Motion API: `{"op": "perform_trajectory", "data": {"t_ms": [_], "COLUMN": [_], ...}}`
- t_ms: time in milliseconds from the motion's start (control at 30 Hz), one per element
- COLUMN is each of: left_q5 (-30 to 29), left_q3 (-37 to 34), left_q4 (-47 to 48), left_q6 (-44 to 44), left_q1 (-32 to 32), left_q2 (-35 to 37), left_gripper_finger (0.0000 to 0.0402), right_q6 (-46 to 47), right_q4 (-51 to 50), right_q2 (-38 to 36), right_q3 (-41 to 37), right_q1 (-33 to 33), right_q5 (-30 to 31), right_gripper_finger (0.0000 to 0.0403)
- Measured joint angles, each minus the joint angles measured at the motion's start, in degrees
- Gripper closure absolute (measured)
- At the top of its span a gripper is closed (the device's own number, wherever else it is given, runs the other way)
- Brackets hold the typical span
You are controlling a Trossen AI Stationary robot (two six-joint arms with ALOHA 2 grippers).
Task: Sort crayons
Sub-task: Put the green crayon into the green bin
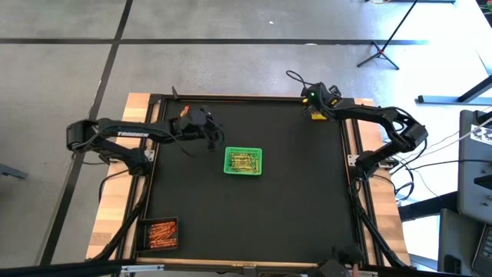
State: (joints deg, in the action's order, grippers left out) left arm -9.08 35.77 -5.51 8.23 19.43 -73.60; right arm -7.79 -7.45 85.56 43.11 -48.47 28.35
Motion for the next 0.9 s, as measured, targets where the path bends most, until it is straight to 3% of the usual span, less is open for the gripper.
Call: {"op": "perform_trajectory", "data": {"t_ms": [200,400,567,667,900], "left_q5": [-8.6,-5.6,0.1,2.2,7.0], "left_q3": [0.0,0.0,0.0,0.0,0.0], "left_q4": [8.4,16.0,20.3,22.1,24.1], "left_q6": [-5.7,-8.8,-11.0,-11.2,-12.1], "left_q1": [7.3,17.8,23.7,26.0,30.6], "left_q2": [4.8,3.8,2.8,2.0,-1.9], "left_gripper_finger": [0.0291,0.0291,0.0291,0.0291,0.0291], "right_q6": [-0.5,-1.6,-2.2,-3.2,-3.2], "right_q4": [5.4,15.9,29.3,33.4,34.0], "right_q2": [-2.9,-2.7,-2.6,-2.6,-2.6], "right_q3": [0.0,-1.0,-4.0,-4.1,-4.1], "right_q1": [0.1,1.2,5.4,8.1,11.3], "right_q5": [-18.1,-36.7,-42.6,-43.0,-41.9], "right_gripper_finger": [0.0178,0.0172,0.0172,0.0172,0.0172]}}
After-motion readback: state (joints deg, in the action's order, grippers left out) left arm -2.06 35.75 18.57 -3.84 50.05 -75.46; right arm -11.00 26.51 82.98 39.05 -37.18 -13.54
